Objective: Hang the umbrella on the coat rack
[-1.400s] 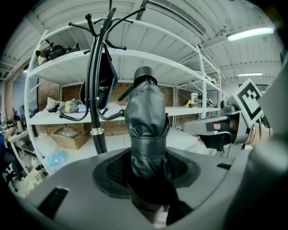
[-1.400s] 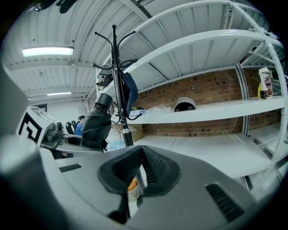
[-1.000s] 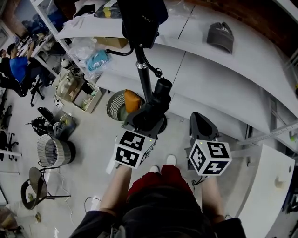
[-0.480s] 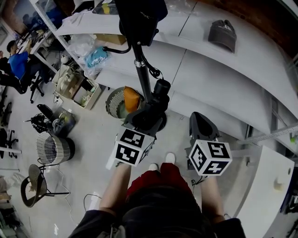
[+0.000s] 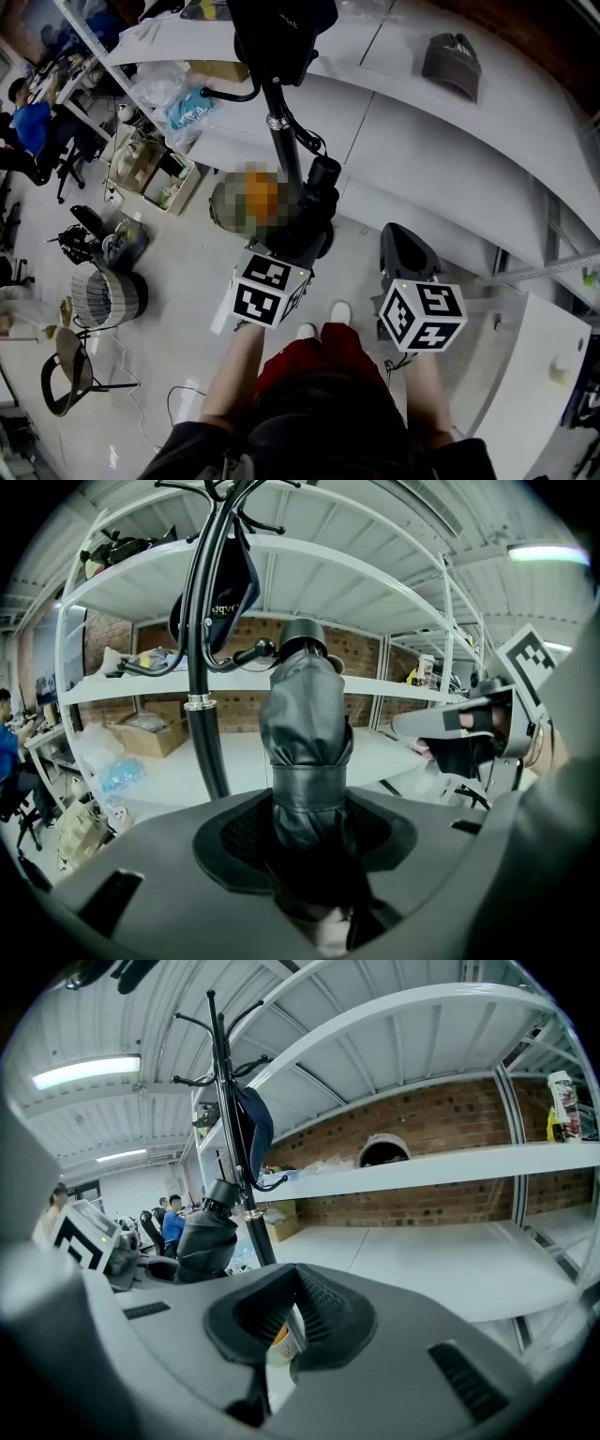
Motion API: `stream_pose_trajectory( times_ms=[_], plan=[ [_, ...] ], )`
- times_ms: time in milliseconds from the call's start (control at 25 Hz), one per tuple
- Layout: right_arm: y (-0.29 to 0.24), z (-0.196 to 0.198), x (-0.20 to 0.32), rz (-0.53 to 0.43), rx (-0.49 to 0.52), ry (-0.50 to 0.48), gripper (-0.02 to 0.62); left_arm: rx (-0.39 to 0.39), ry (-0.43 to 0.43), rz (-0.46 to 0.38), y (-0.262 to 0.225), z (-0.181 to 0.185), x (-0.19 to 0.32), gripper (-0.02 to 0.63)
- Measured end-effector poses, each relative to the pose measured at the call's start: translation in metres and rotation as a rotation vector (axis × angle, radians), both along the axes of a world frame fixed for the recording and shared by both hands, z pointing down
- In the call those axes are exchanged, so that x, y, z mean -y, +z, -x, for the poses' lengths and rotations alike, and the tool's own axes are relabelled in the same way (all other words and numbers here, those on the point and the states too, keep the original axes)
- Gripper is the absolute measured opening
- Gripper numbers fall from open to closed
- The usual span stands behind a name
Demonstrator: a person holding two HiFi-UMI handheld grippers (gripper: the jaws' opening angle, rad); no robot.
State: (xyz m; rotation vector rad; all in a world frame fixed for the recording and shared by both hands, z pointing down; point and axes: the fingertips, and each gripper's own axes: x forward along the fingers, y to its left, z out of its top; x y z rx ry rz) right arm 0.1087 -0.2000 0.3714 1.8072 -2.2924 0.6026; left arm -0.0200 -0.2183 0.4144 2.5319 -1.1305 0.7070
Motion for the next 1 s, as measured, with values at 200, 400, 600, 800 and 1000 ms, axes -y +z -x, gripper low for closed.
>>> stream_pose_trajectory(
  times_ms=[200,400,600,800,1000],
  plan=[
    [0.005,0.0,0.005,0.014,-0.009,-0.002,0.018,-0.003,-0.007,0.022,0.013,0.0,0.009,0.201],
    [0.011,0.001,0.009,0.026,-0.018,-0.013,0.018,-0.018,-0.021,0.045,0.023,-0.001,0.016,0.201],
    [0.022,0.004,0.016,0.052,-0.028,-0.03,0.018,-0.03,-0.04,0.063,0.032,-0.001,0.026,0.201],
    [0.037,0.012,0.024,0.088,-0.04,-0.06,0.018,-0.047,-0.06,0.097,0.045,0.0,0.032,0.201],
    [0.051,0.021,0.033,0.117,-0.045,-0.093,0.018,-0.061,-0.078,0.123,0.056,0.001,0.041,0.201]
  ],
)
